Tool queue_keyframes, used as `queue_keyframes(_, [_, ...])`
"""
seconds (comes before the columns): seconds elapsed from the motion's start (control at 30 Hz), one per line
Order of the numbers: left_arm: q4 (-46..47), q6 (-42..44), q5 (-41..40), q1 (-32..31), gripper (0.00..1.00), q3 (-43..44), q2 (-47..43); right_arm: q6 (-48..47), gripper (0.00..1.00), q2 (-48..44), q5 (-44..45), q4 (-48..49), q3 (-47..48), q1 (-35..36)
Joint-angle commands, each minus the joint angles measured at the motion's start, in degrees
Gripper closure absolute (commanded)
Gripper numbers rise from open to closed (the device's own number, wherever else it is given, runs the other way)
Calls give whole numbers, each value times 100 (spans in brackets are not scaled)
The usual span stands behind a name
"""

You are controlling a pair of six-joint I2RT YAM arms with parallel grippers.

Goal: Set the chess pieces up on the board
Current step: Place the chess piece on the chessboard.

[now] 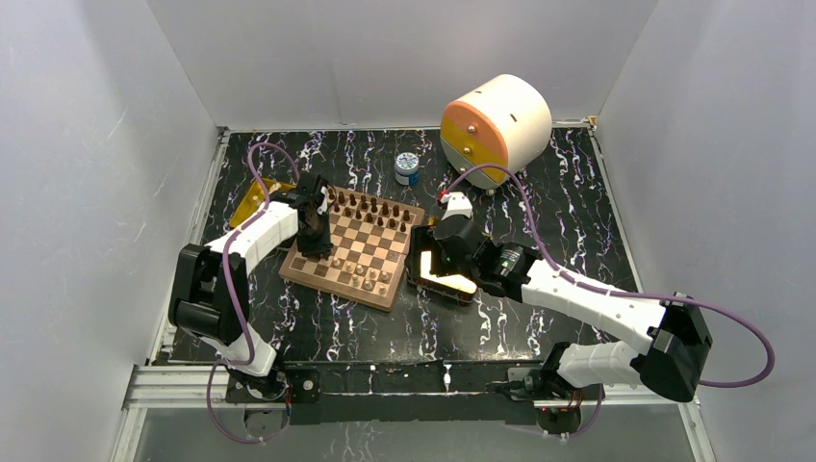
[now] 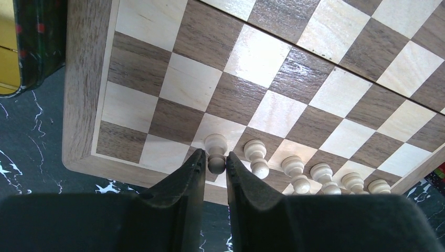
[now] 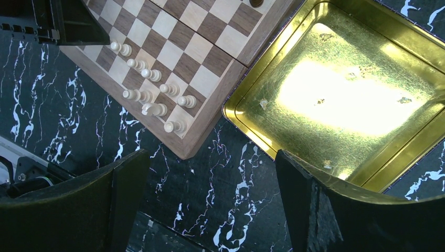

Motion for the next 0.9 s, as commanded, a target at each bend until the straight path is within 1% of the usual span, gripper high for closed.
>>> queue_keyframes(0.0, [-32,75,47,36,82,-37,-116,26,1,-88,39,96,27,16])
queue_keyframes(0.63, [80,102,52,37,83,-128,-202,61,1,-214,44,86,-69,16])
queue_keyframes(0.87, [53,128,39,40,73,-92,-246,62,1,-148,2,109,-27,17])
